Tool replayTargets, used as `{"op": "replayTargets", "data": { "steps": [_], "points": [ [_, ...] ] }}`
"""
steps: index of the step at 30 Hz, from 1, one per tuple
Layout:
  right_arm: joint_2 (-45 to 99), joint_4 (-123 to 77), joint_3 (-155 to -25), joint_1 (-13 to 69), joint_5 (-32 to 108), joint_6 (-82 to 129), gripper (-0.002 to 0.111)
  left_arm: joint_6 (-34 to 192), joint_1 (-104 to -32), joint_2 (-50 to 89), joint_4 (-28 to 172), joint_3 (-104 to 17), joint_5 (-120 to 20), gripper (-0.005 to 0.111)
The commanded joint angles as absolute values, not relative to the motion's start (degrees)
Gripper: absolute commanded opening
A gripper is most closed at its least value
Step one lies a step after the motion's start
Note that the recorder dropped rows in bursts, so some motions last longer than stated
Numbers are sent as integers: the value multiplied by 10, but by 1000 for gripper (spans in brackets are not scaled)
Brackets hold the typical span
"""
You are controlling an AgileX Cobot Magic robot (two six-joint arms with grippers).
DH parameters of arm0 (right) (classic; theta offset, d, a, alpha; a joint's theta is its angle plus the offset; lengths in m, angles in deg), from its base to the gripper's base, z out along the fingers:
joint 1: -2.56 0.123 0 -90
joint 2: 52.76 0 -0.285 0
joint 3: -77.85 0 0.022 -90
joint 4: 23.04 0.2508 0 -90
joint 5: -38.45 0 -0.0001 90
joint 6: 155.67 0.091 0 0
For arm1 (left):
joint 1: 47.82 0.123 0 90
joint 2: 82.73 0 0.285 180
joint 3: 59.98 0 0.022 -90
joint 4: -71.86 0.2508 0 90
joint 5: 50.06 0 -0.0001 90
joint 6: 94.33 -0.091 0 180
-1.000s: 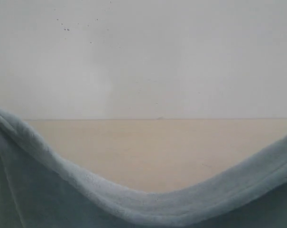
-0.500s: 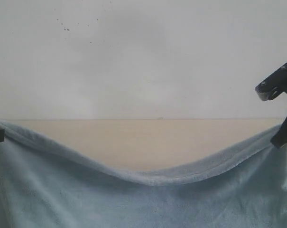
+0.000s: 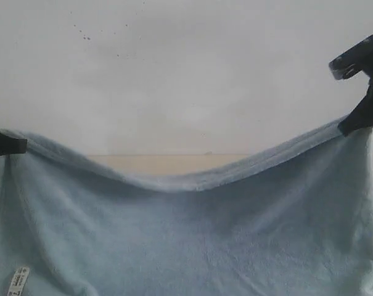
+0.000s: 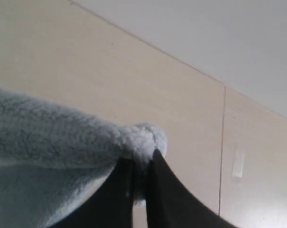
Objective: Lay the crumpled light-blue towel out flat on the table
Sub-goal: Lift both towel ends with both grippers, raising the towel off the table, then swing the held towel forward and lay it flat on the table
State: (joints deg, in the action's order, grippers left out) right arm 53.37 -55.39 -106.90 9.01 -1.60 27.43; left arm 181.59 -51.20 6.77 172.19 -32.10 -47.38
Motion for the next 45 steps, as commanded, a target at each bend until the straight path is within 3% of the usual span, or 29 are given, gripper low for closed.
{"op": "replayTargets", "data": {
  "steps": [1,6,13,19,23,27,31,35,39,41,43,45],
  "points": [
    [476,-495,-1067,42,-33,252,0,1812,-510,149,1718,-325,-451,4],
    [372,-405,-1015,-9,-22,205,0,1810,-510,255,1718,-296,-451,4],
    [220,-377,-934,-8,-34,177,0,1796,-526,394,1718,-226,-466,4],
    [113,-394,-896,16,-75,179,0,1727,-562,514,1697,-178,-381,4],
    [56,-460,-888,63,-131,189,0,1508,-580,584,1473,-158,-319,4],
    [23,-511,-888,92,-176,199,0,1108,-624,604,1090,-157,-204,4],
    [73,-508,-831,92,-169,199,0,1092,-639,534,1078,-157,-133,4],
    [219,-520,-794,92,-45,229,0,1233,-638,375,1227,-158,-188,4],
    [443,-519,-918,89,-37,223,0,1432,-611,135,1404,-235,-279,4],
    [538,-523,-1017,89,-41,232,0,1533,-583,5,1488,-346,-296,4],
    [590,-498,-1126,89,-73,234,0,1518,-575,-70,1454,-463,-292,15],
    [607,-435,-1183,89,-94,189,8,1492,-575,-91,1415,-495,-302,25]
  ]
}}
